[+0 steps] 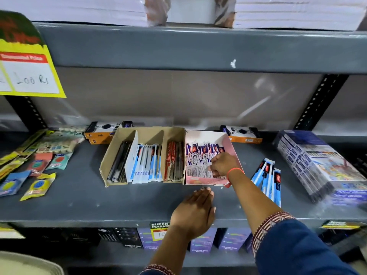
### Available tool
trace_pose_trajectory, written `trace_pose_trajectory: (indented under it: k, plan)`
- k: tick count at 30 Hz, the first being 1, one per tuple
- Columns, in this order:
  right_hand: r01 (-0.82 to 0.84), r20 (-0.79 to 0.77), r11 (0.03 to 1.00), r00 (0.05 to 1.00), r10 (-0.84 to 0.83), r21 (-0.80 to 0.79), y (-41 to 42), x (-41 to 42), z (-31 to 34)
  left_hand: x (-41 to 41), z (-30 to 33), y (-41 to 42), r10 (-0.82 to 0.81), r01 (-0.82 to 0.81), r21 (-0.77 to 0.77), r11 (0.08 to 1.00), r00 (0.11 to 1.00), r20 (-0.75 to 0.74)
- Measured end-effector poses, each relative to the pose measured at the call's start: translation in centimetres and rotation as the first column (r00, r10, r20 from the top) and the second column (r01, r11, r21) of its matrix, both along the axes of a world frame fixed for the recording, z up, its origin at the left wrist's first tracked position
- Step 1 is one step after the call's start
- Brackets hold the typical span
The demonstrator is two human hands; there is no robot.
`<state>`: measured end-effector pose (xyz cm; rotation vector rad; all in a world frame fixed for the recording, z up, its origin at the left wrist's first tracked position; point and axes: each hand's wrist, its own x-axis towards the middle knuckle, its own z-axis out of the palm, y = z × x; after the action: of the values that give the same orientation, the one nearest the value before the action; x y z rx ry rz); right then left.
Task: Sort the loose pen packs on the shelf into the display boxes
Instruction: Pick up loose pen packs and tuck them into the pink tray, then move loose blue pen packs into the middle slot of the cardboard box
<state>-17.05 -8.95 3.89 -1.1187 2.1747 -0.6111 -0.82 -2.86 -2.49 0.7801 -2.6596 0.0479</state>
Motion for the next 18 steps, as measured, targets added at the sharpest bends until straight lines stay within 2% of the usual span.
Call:
trace_pose_trajectory:
  k: [3, 6, 8, 12, 14, 18]
  plan:
    - [0.015, -0.100, 1.000, 0.995, -0.015, -0.004, 0.5, 0.0, 0.2, 0.0, -0.1, 0.0, -0.002, 0.002, -0.003, 1.000, 1.000, 0.007]
    - [0.102, -0.168, 0.986, 0.978, -0.123, -0.132, 1.8, -0.3, 0.5, 0.2, 0.1, 0.0, 0.006, -0.005, 0.030, 1.000, 0.999, -0.039]
    - [0.213, -0.136, 0.940, 0.957, -0.255, -0.266, 3.3, -0.9, 0.7, 0.1, 0.1, 0.1, -0.006, 0.009, 0.081, 0.997, 0.999, -0.034]
    - [0.388, -0.078, 0.785, 0.874, -0.480, -0.482, 7.0, -2.9, 0.3, -0.1, -0.2, -0.1, -0.001, -0.012, 0.166, 0.986, 0.997, 0.078]
    - [0.470, -0.079, 0.751, 0.822, -0.563, -0.464, 8.9, -4.0, -0.1, -0.2, -0.5, -0.3, 0.015, -0.035, 0.173, 0.984, 0.993, 0.113]
    - [0.511, -0.203, 0.837, 0.814, -0.544, -0.197, 12.1, -6.0, -1.3, -0.7, -0.3, -0.4, 0.001, -0.043, 0.161, 0.986, 0.968, 0.251]
